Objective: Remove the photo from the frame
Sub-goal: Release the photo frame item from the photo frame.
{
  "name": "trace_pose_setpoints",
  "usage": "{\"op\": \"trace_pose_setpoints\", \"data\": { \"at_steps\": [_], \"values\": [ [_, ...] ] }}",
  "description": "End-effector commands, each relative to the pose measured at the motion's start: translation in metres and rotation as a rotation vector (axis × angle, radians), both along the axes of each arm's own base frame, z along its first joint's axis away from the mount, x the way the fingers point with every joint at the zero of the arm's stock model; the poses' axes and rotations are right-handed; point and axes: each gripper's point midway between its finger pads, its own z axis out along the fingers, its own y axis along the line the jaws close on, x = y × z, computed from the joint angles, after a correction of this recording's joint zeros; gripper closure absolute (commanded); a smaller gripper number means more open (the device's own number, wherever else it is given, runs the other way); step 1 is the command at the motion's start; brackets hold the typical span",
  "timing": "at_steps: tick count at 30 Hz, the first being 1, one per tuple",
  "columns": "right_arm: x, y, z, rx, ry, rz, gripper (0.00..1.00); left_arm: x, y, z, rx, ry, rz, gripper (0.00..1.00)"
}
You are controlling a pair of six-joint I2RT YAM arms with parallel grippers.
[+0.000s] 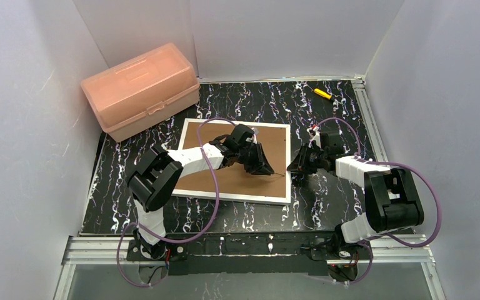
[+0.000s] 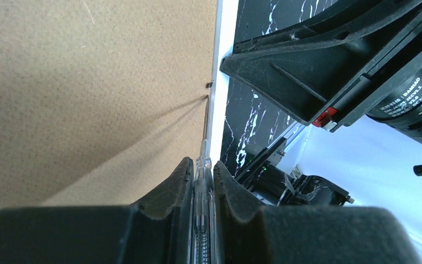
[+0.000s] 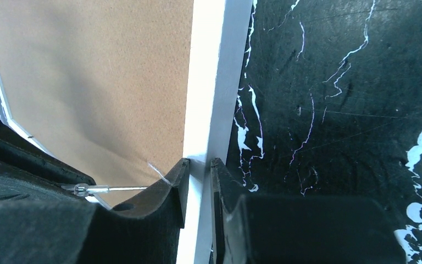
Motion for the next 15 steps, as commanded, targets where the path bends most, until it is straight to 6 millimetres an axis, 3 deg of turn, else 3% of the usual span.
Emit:
{"op": "trace_pose_setpoints", "data": {
  "at_steps": [1, 15],
  "values": [
    [0.007, 0.007, 0.008, 0.017, -0.036, 0.038, 0.72, 0.006, 0.008, 0.013, 0.026, -0.104, -0.037, 1.0],
    [0.008, 0.008, 0.01, 0.019, -0.041, 0.049, 0.72, 0.015, 0.026, 0.011, 0.033, -0.1, -0.017, 1.0]
  ]
}}
